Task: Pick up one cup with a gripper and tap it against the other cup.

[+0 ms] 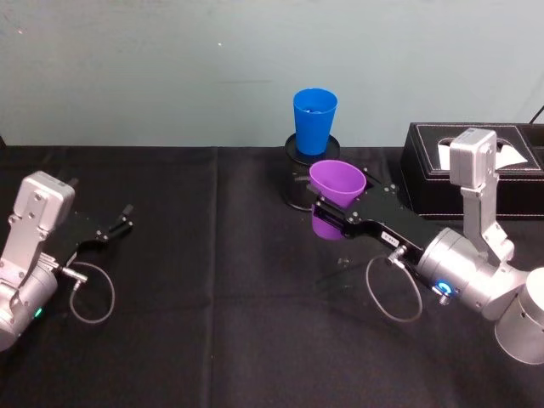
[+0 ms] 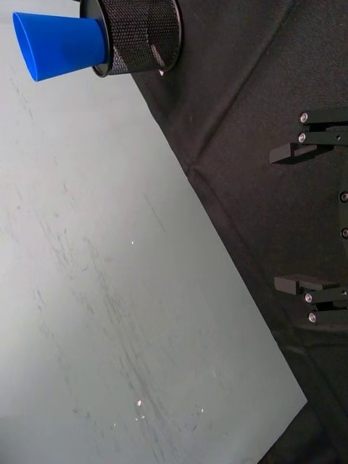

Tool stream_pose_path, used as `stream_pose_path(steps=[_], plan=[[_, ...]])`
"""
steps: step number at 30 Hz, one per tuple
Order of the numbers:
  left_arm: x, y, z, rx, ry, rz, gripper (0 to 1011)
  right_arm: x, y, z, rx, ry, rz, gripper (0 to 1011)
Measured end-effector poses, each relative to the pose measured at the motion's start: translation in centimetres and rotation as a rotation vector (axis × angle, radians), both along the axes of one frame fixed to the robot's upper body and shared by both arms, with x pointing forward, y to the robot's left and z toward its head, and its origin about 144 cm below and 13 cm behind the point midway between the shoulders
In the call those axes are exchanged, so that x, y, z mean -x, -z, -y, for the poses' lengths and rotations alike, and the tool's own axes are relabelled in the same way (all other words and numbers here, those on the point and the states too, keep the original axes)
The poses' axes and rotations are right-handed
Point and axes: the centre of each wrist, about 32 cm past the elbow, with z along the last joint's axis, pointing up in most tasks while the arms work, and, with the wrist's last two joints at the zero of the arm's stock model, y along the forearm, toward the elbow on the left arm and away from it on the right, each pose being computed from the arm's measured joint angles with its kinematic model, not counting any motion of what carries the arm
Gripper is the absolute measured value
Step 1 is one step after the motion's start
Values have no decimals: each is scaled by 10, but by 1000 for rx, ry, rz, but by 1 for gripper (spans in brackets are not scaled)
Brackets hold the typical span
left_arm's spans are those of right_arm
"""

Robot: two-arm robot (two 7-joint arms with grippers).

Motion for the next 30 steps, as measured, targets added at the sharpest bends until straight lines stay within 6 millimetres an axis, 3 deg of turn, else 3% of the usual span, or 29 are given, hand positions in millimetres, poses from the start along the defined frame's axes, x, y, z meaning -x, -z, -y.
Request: stream_pose_path(steps=[11,30], plan=[[0,0,0,0,0,0,1000,-3,-11,-3,25,-13,22,734],[0,0,0,0,0,0,1000,-3,-11,-3,18,-11,20,735]])
